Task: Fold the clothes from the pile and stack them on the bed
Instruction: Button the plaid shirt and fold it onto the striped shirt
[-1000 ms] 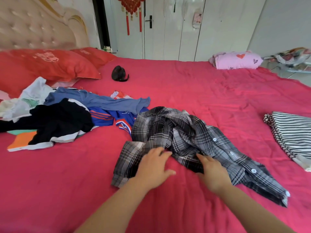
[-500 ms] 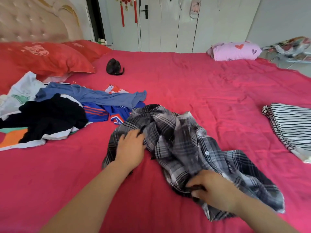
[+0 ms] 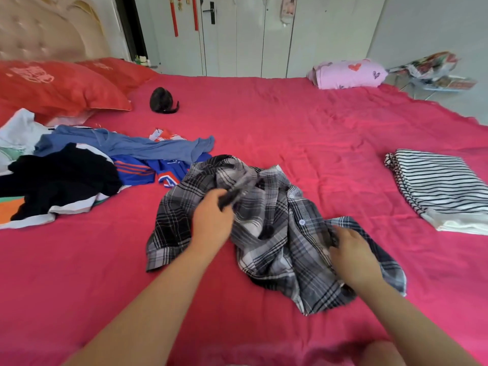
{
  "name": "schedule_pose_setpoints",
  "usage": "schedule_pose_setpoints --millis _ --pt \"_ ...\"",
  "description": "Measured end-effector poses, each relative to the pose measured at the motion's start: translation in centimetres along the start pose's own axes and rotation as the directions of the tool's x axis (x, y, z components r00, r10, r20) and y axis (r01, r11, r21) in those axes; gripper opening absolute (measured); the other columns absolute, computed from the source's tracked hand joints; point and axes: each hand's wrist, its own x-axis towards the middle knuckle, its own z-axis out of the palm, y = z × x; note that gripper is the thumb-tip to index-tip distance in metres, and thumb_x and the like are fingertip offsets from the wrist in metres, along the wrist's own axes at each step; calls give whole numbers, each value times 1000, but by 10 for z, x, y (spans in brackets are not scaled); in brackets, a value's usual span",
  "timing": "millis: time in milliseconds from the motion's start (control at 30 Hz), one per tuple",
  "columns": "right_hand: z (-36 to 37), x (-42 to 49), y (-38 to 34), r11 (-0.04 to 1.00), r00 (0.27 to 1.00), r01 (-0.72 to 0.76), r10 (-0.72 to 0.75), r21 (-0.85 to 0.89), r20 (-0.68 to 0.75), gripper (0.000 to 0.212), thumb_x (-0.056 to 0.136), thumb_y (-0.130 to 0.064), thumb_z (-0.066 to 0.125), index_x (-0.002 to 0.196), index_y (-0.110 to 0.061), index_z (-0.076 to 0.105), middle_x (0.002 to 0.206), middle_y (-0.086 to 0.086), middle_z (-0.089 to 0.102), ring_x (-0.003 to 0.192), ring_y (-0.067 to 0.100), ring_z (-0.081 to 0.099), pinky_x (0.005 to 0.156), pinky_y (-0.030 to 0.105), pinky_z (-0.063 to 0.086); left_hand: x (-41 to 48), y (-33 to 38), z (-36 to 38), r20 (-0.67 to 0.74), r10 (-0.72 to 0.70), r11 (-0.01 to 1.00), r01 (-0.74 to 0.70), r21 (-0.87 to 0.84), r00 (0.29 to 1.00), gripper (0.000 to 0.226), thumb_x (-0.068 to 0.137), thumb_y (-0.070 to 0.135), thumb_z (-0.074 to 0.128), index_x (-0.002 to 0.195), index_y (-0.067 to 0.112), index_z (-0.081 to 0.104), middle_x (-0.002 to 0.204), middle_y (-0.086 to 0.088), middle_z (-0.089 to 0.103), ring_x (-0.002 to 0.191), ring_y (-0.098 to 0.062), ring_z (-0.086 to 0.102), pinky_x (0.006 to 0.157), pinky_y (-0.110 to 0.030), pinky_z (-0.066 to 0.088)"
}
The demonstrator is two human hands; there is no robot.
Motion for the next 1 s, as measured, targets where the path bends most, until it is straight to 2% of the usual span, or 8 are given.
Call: schedule_pose_setpoints --millis 267,400,500,633,733,867,933,1000 --pt "-14 7 4 996 976 75 -62 -54 207 22 82 -33 63 90 -12 65 77 4 63 88 28 61 65 30 36 27 47 -66 -273 -28 904 -93 -418 961 31 86 0 51 114 12 60 101 -1 61 96 -17 58 96 -35 46" --pt "-10 12 7 967 926 147 -62 -206 371 28 76 -42 65 96 -23 63 104 7 60 98 26 58 83 33 47 20 60 -70 -173 19 918 -85 -388 985 27 89 3 52 111 13 62 96 2 63 90 -12 60 95 -35 48" --pt "-14 7 3 963 966 115 -52 -242 254 18 87 -24 52 73 -14 58 88 12 62 91 30 61 68 30 42 9 47 -67 -111 21 953 -54 -300 994 17 89 7 53 93 15 67 92 -3 67 89 -16 60 89 -33 48" --pt "-38 6 -13 986 993 76 -62 147 -99 16 90 -20 53 79 -9 58 80 16 64 81 30 59 62 30 29 -6 20 -65 -132 -13 990 -6 -142 991 24 87 21 57 71 3 60 63 -6 54 70 -17 47 69 -34 39" --pt "-52 -7 -25 918 978 170 -201 359 51 10 89 -18 56 80 -22 58 72 -1 60 72 17 55 65 29 33 -25 6 -62 80 -14 998 9 55 997 28 83 23 58 69 -1 59 69 -18 57 70 -19 49 65 -35 38" --pt "-42 -15 -23 854 713 513 -366 -89 598 10 88 -30 58 91 -21 63 79 -11 53 79 6 50 72 22 36 -39 -11 -63 624 -168 816 -247 522 764 22 78 25 63 98 21 69 100 4 66 95 -11 59 83 -22 46" --pt "-37 -12 -26 890 766 449 -336 -83 548 18 87 -38 58 90 -22 66 80 -12 57 80 5 54 74 22 38 -34 -9 -61 699 -151 822 -304 481 699 34 75 24 66 109 24 66 105 8 64 98 -9 58 88 -21 46" --pt "-36 -7 -35 953 887 301 -278 -7 369 19 87 -38 59 91 -22 68 81 -11 63 82 7 59 72 22 40 -30 3 -55 649 -15 911 -256 322 761 28 77 23 68 105 22 67 89 15 60 89 -7 57 81 -19 43"
